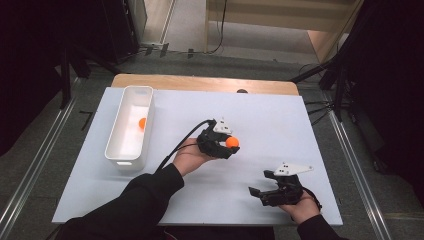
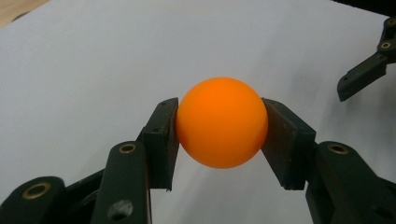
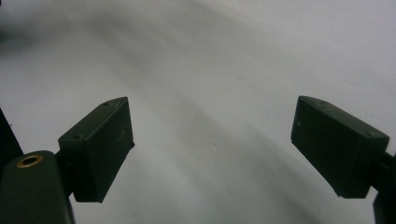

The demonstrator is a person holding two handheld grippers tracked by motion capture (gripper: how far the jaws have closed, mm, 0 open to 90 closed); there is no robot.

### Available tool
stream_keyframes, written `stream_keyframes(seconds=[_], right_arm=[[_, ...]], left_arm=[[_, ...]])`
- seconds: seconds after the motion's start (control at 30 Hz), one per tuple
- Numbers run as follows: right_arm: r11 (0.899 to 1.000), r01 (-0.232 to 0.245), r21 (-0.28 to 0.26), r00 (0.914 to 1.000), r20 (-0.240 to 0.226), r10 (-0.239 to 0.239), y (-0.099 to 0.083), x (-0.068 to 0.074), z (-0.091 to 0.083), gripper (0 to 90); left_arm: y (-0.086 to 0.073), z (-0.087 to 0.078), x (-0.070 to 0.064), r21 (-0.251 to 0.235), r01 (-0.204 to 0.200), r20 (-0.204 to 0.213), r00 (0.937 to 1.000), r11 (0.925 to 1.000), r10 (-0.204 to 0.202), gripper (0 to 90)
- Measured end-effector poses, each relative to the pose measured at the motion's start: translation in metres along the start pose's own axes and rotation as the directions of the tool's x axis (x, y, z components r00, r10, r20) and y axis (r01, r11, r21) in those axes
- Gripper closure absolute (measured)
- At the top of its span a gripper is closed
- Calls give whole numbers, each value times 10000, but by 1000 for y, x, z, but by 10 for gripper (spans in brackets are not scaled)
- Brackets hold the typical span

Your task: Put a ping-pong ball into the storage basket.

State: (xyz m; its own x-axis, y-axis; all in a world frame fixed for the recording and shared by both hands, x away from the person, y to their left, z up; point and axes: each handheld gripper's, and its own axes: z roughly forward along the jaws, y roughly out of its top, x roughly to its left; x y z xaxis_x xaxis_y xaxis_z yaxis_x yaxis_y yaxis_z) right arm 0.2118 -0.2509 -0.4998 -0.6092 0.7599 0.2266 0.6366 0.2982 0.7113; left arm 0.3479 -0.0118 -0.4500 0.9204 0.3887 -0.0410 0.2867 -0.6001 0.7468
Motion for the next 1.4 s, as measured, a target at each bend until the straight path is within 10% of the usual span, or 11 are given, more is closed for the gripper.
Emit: stream_keyframes(seconds=[1.4], right_arm=[[10000, 47, -16, 10000, -18, -47, 0, 0, 0, 116]], left_arm=[[20, -45, 15, 99, 532, -129, 9985, 9985, -530, 499]])
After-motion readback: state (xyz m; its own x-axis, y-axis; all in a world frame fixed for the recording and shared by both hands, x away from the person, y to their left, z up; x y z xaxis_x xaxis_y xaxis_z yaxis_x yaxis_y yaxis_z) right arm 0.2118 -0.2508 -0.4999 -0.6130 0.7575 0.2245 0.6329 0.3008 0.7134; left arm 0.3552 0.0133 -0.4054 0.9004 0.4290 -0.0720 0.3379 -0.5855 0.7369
